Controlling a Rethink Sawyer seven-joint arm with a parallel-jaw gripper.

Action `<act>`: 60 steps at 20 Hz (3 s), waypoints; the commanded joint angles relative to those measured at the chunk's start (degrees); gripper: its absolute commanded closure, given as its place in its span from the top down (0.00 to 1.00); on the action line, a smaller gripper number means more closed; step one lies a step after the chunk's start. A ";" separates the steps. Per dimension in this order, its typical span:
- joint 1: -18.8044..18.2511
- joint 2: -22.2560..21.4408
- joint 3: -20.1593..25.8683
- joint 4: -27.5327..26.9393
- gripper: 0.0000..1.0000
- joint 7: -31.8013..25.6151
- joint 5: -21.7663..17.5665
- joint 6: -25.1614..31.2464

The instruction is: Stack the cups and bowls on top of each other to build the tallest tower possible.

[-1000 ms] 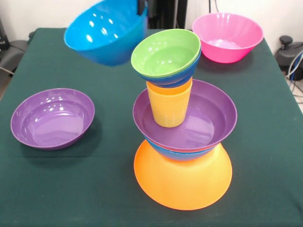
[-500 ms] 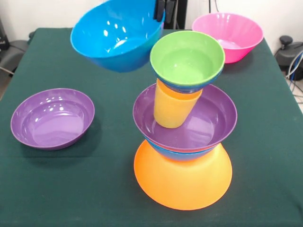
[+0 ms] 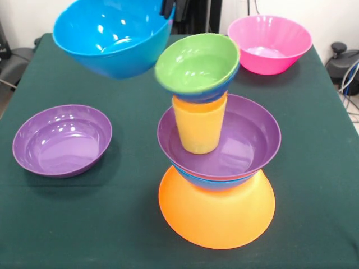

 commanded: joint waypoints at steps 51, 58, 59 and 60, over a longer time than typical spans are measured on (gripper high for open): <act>5.14 9.80 1.55 -19.82 0.00 -2.90 2.44 17.52; 6.75 9.46 0.03 -18.96 0.00 -0.52 4.57 17.32; 6.98 9.39 -0.20 -19.01 0.00 -0.46 4.64 17.51; 7.16 9.34 -0.44 -19.04 0.00 -0.37 4.77 17.75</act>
